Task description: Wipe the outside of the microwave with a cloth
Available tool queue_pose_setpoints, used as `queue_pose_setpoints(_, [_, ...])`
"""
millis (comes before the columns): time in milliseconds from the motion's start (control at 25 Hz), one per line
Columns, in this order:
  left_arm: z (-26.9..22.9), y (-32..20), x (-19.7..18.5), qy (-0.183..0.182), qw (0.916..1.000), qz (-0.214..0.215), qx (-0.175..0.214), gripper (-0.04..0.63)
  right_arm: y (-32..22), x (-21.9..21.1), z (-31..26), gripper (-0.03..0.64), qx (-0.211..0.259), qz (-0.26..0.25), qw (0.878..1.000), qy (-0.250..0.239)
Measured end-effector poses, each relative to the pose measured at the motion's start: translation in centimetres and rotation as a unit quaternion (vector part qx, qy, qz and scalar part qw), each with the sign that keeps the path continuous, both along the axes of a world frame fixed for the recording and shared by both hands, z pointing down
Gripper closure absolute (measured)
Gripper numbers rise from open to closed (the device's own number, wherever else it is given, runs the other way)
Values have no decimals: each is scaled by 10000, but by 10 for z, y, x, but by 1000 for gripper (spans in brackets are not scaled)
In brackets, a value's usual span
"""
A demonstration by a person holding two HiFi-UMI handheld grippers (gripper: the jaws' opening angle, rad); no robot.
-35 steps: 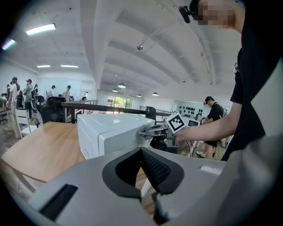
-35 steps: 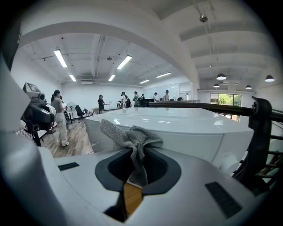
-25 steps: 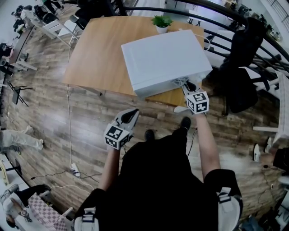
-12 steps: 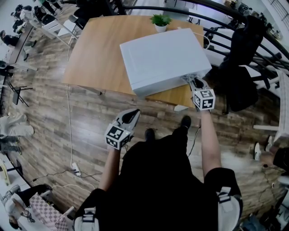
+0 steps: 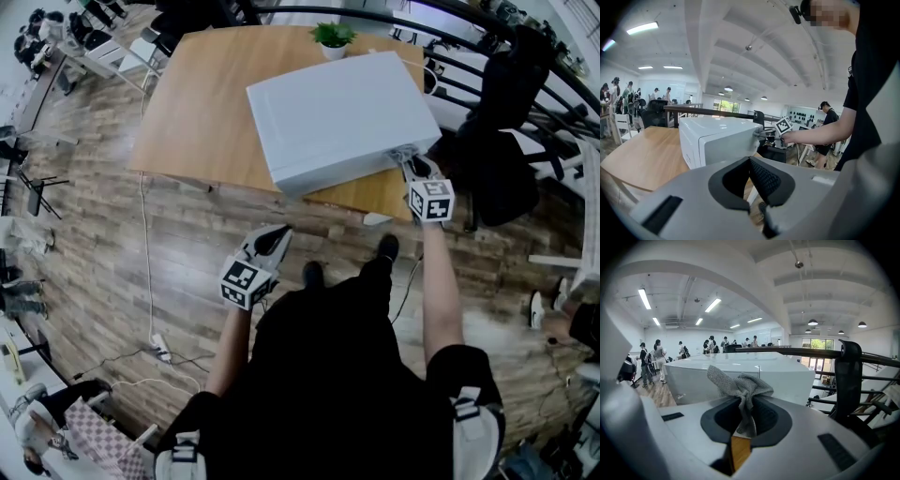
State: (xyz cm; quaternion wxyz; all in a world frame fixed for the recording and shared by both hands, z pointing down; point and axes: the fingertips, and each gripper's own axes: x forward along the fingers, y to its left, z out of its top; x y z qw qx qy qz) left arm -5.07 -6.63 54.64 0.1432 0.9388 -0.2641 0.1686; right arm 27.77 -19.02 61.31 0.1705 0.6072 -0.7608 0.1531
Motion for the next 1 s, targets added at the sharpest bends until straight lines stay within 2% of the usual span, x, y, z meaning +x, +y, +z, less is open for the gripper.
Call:
queue_pose_setpoints(400, [2,1,-6,-15,10000,-60,-66,596,2,2,35,577,-492,-160,9982,303])
queue_pose_setpoints(680, [7,-2,-9,-30,9999,-126,-92,597,-3,3,49,577,-519,-260,9974,418])
queue_pose_setpoints(880, [8,-2,-10,-14,9998,-173,-125,596,2,0,60,575,-806,-320,9954,407])
queue_pose_setpoints(1000, [9,-3,-9,-6,9998,-179,-131,595,1,2,65,575,-819,-297,9954,408])
